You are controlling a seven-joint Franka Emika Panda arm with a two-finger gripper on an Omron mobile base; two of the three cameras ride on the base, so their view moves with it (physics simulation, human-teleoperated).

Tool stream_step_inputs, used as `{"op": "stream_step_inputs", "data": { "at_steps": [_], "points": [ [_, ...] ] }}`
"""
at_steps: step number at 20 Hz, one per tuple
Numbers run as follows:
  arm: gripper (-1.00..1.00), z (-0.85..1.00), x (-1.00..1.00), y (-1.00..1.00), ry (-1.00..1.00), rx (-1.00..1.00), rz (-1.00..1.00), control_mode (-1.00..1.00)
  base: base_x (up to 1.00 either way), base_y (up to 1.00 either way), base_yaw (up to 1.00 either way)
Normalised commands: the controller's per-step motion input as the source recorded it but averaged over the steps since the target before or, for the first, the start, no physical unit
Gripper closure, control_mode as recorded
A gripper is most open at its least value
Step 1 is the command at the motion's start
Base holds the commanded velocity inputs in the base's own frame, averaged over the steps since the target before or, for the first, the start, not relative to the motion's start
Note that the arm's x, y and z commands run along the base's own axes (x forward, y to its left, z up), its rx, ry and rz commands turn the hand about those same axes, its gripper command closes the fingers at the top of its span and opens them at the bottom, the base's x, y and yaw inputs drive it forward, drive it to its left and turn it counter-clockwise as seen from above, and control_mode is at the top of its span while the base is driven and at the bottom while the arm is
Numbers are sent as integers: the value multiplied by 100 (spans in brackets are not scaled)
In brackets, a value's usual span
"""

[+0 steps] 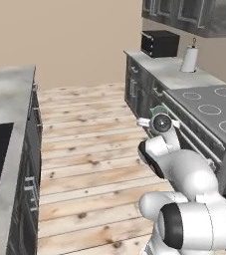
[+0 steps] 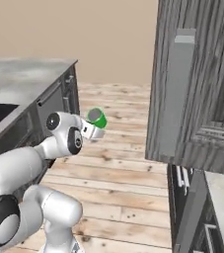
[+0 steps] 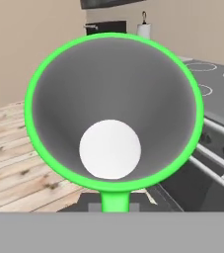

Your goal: Move the mug from next to the sink to the open cabinet. Then, move the bowl with the fish to the fridge to clear the area for faucet cleaning.

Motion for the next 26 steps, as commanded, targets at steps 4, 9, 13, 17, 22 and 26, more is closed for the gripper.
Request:
{"op": "stream_step_inputs", "data": {
  "at_steps": [4,9,13,17,22,26],
  "points": [
    [100,0,0,0,0,0,0,100,62,31,-67],
    [100,0,0,0,0,0,0,100,32,5,-85],
    [100,0,0,0,0,0,0,100,18,0,-82],
    [100,0,0,0,0,0,0,100,74,22,-71],
    [100,0,0,0,0,0,0,100,43,23,-69],
    [100,0,0,0,0,0,0,100,56,10,-54]
  ]
}}
